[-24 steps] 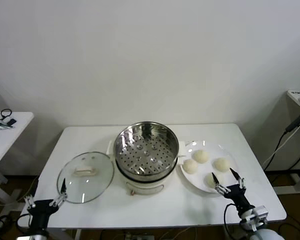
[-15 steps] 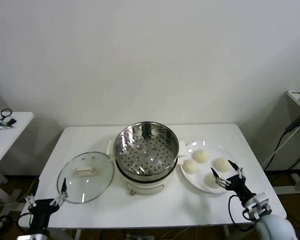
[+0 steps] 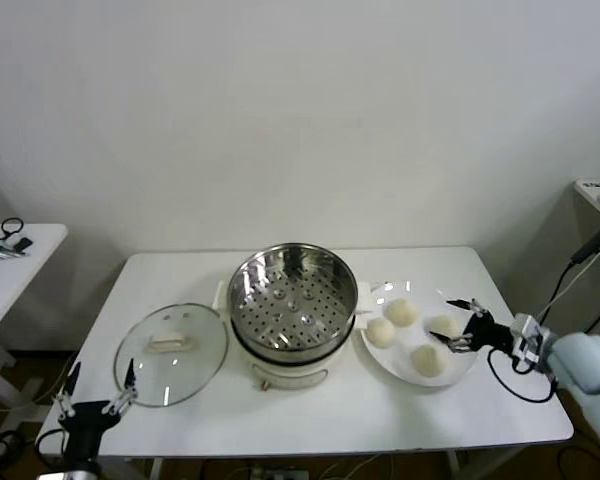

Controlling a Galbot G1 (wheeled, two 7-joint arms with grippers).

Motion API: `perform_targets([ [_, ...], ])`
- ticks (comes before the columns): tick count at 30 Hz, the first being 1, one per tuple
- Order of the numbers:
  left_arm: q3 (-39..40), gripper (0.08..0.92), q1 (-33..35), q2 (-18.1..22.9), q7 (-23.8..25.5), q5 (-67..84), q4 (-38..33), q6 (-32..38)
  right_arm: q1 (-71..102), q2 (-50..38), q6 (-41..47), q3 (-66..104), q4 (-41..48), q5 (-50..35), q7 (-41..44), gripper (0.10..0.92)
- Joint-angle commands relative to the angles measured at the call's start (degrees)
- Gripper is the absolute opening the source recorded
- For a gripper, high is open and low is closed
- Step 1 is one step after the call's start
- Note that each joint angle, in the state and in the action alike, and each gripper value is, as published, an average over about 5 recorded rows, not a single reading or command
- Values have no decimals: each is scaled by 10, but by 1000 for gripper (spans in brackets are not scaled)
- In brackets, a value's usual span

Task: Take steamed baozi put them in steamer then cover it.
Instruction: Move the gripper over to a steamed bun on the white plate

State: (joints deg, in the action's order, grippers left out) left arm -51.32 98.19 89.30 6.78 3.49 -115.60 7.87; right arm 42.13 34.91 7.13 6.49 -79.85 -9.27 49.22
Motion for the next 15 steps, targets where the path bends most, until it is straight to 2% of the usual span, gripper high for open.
perform_targets([
  [1,1,823,-2,-1,0,-1,2,-2,-246,-71,25,-220,83,15,115,823],
  [8,1,823,-5,-6,-1,1,-4,-11,-481,3,4,-493,176,24,153,823],
  [15,0,823,1,-11,-1,2,-3,-12,-575,93,0,-646,243,28,163,823],
])
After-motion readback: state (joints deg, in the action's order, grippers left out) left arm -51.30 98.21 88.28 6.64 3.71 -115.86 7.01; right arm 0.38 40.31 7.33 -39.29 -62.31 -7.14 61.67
